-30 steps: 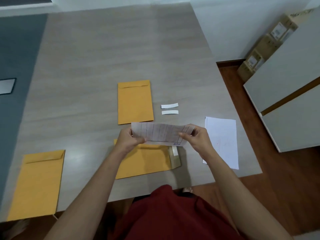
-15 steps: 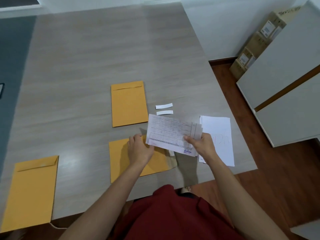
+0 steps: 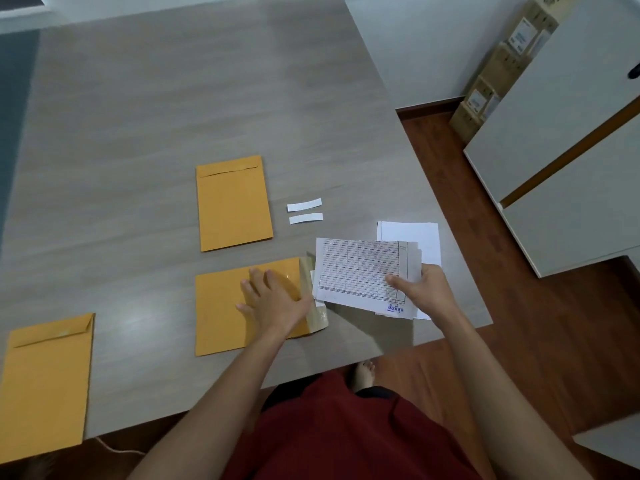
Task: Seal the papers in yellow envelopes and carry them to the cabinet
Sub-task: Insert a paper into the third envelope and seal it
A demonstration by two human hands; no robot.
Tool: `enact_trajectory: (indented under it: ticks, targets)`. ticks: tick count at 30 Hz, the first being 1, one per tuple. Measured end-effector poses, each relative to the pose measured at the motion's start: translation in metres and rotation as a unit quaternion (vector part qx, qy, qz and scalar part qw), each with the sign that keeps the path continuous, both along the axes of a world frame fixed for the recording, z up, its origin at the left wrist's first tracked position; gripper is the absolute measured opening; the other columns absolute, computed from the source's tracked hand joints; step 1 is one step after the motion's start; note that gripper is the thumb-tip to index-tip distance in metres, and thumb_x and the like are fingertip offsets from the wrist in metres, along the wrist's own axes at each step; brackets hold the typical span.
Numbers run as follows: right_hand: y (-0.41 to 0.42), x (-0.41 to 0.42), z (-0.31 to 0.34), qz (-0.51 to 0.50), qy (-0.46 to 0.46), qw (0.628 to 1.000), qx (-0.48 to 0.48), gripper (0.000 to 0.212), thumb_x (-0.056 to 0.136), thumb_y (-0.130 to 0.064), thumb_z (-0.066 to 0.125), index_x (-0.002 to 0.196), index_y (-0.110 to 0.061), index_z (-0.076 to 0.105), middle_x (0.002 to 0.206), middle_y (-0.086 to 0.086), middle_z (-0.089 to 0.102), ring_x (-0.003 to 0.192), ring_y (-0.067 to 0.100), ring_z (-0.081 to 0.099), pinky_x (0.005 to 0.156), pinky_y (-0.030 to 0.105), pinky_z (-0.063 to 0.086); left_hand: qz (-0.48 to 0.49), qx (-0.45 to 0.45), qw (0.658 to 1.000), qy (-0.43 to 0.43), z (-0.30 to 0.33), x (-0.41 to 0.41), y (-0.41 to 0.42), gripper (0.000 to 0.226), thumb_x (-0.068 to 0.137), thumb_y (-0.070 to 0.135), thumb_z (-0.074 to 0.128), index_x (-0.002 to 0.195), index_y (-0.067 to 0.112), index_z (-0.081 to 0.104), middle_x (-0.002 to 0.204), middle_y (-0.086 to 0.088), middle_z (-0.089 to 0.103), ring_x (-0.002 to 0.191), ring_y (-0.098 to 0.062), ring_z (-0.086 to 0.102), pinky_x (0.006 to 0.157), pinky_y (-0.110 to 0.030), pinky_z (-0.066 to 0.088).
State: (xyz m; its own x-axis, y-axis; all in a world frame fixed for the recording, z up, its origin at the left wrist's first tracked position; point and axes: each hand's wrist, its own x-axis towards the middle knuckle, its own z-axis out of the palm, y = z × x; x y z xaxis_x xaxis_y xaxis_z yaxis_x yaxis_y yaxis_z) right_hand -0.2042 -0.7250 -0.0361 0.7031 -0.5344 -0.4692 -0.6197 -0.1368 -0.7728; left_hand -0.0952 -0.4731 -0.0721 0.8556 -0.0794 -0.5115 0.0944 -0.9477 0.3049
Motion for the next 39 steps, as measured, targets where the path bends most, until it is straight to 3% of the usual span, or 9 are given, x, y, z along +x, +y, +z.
enact_trajectory:
  ticks: [5, 10, 15, 21, 23, 27, 30, 35, 39]
  targets:
    - [0.008, 0.003, -0.001, 0.061, 0.043, 0.996, 0.039, 0.025, 0.077, -0.022, 0.080, 0.101, -0.023, 0.071, 0.090, -0.015, 0.071, 0.079, 0.004, 0.069, 0.066, 0.020, 0.055, -0.010, -0.020, 1.000, 0.000, 0.002, -0.003, 0.008, 0.099, 0.078, 0.064, 0.058, 0.154, 0.014, 0.018, 0.165, -0.003, -0.012, 0.150, -0.029, -0.014, 0.117, -0.063, 0.002]
    - [0.021, 0.014, -0.008, 0.092, 0.065, 0.986, 0.124, 0.026, 0.077, -0.016, 0.079, 0.101, -0.022, 0.069, 0.106, -0.003, 0.073, 0.089, 0.013, 0.071, 0.079, 0.030, 0.058, -0.035, -0.008, 0.999, 0.007, 0.000, -0.005, 0.012, 0.102, 0.075, 0.061, 0.061, 0.155, 0.017, 0.015, 0.165, -0.002, -0.014, 0.151, -0.029, -0.016, 0.117, -0.063, 0.001]
    - [0.062, 0.035, -0.019, 0.081, 0.085, 0.979, 0.164, 0.040, 0.079, -0.013, 0.078, 0.118, -0.006, 0.066, 0.117, 0.008, 0.069, 0.099, 0.023, 0.068, 0.090, 0.041, 0.056, -0.049, 0.007, 0.999, 0.008, -0.003, -0.001, 0.015, 0.105, 0.071, 0.066, 0.058, 0.155, 0.019, 0.015, 0.165, -0.002, -0.014, 0.151, -0.028, -0.014, 0.118, -0.062, 0.005]
    - [0.112, 0.054, -0.027, 0.081, 0.083, 0.988, 0.105, 0.042, 0.085, -0.020, 0.073, 0.124, -0.011, 0.063, 0.123, 0.009, 0.068, 0.102, 0.024, 0.068, 0.070, 0.024, 0.054, -0.101, 0.031, 0.994, 0.008, 0.002, 0.009, 0.021, 0.115, 0.061, 0.077, 0.064, 0.151, 0.023, 0.017, 0.164, -0.008, -0.008, 0.150, -0.032, -0.001, 0.116, -0.059, 0.020]
    - [0.114, 0.054, -0.027, 0.072, 0.080, 0.991, 0.081, 0.039, 0.086, -0.023, 0.071, 0.123, -0.013, 0.064, 0.122, 0.007, 0.068, 0.102, 0.023, 0.067, 0.072, 0.025, 0.053, -0.182, 0.055, 0.982, 0.001, 0.004, 0.020, 0.032, 0.132, 0.049, 0.083, 0.069, 0.153, 0.027, 0.009, 0.163, -0.008, -0.010, 0.150, -0.032, -0.003, 0.114, -0.060, 0.019]
    - [0.111, 0.051, -0.026, 0.046, 0.085, 0.993, 0.068, 0.028, 0.091, -0.016, 0.063, 0.118, -0.013, 0.066, 0.120, 0.005, 0.069, 0.097, 0.020, 0.065, 0.085, 0.035, 0.055, -0.396, 0.108, 0.910, -0.052, -0.005, 0.033, 0.058, 0.162, 0.035, 0.080, 0.079, 0.150, 0.035, -0.026, 0.162, -0.012, -0.022, 0.149, -0.035, -0.020, 0.113, -0.067, 0.004]
    - [0.111, 0.052, -0.024, 0.048, 0.093, 0.991, 0.079, 0.029, 0.092, -0.013, 0.062, 0.122, -0.011, 0.065, 0.122, 0.006, 0.068, 0.104, 0.023, 0.066, 0.087, 0.034, 0.054, -0.418, 0.097, 0.901, -0.056, -0.010, 0.038, 0.062, 0.168, 0.033, 0.079, 0.081, 0.144, 0.036, -0.038, 0.162, -0.015, -0.023, 0.148, -0.035, -0.024, 0.114, -0.067, -0.002]
    - [0.112, 0.055, -0.020, 0.052, 0.095, 0.991, 0.080, 0.030, 0.092, -0.009, 0.062, 0.122, -0.007, 0.064, 0.122, 0.010, 0.067, 0.106, 0.027, 0.066, 0.086, 0.034, 0.055, -0.429, 0.073, 0.897, -0.072, -0.009, 0.043, 0.059, 0.167, 0.034, 0.080, 0.080, 0.145, 0.035, -0.037, 0.163, -0.019, -0.014, 0.149, -0.036, -0.019, 0.115, -0.067, -0.002]
    - [0.114, 0.059, -0.020, 0.051, 0.097, 0.990, 0.088, 0.031, 0.090, -0.010, 0.064, 0.121, -0.006, 0.065, 0.119, 0.011, 0.069, 0.098, 0.024, 0.067, 0.073, 0.026, 0.055, -0.434, 0.060, 0.895, -0.081, -0.004, 0.046, 0.056, 0.164, 0.036, 0.079, 0.079, 0.148, 0.034, -0.032, 0.161, -0.023, 0.000, 0.150, -0.039, -0.009, 0.115, -0.067, 0.001]
